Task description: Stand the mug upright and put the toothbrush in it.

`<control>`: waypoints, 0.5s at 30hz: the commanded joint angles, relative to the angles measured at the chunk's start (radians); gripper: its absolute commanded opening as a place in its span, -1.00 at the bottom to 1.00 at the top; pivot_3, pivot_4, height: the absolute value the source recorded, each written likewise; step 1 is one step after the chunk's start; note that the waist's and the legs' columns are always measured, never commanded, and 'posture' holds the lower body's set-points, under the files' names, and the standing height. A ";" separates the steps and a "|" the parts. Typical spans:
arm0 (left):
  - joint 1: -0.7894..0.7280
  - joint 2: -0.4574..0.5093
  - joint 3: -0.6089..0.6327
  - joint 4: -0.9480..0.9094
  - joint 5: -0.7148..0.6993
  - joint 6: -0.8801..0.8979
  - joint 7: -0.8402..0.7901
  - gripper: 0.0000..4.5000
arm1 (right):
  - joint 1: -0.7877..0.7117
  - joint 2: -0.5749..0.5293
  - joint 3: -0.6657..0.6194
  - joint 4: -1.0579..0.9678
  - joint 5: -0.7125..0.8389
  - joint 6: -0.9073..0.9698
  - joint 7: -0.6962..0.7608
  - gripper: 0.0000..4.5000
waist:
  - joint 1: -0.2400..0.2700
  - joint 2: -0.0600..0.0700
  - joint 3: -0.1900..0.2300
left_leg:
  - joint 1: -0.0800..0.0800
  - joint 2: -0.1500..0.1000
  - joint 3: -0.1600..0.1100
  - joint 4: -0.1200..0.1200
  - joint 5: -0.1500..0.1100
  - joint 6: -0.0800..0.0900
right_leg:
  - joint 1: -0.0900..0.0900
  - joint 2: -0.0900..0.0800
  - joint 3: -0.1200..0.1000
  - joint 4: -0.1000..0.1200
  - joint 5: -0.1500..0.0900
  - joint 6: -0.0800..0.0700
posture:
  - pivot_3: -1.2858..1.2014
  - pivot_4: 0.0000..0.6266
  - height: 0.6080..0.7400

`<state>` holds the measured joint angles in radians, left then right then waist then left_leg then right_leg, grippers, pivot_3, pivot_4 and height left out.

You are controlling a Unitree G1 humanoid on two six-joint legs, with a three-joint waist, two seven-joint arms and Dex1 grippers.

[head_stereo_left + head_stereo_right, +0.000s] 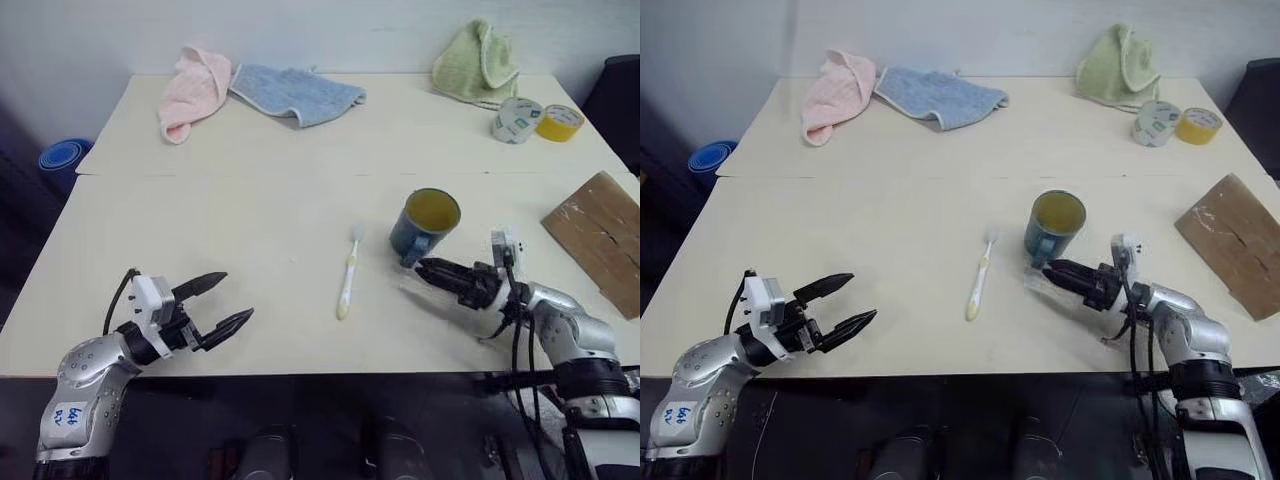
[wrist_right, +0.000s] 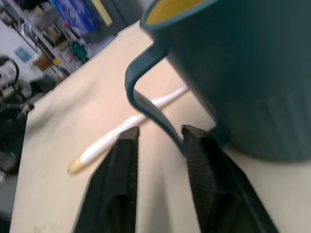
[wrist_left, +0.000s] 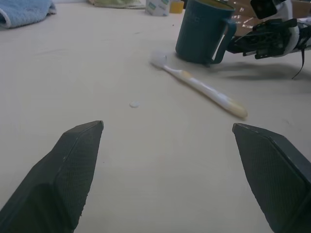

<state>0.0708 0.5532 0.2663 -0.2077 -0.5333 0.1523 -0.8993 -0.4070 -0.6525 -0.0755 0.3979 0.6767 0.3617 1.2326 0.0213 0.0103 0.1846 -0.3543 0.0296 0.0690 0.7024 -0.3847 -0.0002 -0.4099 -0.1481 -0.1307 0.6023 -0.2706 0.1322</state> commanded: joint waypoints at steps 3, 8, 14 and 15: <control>0.180 0.084 0.209 -0.075 -0.051 0.018 -0.020 1.00 | 0.166 -0.079 -0.119 -0.139 -0.158 -0.464 0.115 0.46 | -0.003 0.000 0.000 | 0.000 0.000 0.000 -0.002 0.000 0.000 | -0.001 0.000 0.000 -0.001 0.000 0.000 | 0.03 -0.52 1.00; 0.374 0.128 0.415 -0.020 -0.052 0.011 -0.061 1.00 | 0.275 -0.166 -0.237 -0.008 -0.180 -0.751 0.268 0.99 | -0.010 0.000 0.000 | 0.001 0.000 0.003 -0.003 0.000 0.000 | 0.000 0.001 0.001 -0.005 0.000 0.000 | 0.03 -0.52 1.00; 0.363 0.122 0.383 -0.044 -0.048 0.037 -0.040 1.00 | 0.249 -0.173 -0.257 0.056 -0.169 -0.769 0.281 0.99 | -0.009 -0.001 0.000 | 0.004 0.001 0.003 -0.002 0.000 0.001 | 0.006 0.001 0.002 -0.009 0.000 -0.002 | 0.03 -0.52 1.00; 0.346 0.122 0.363 -0.055 -0.048 0.059 -0.020 1.00 | 0.265 -0.179 -0.235 0.003 -0.161 -0.722 0.292 0.99 | -0.010 -0.001 0.000 | 0.004 0.001 0.003 -0.003 0.000 0.001 | 0.005 0.001 0.002 -0.009 0.000 -0.002 | 0.03 -0.52 1.00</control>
<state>0.4353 0.6766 0.6515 -0.2239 -0.5774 0.1825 -0.9517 -0.1516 -0.8127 -0.3211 0.4841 0.4911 -0.4009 1.4972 0.0118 0.0094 0.1844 -0.3510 0.0308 0.0719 0.6993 -0.3848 0.0008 -0.4058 -0.1472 -0.1288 0.5936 -0.2705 0.1304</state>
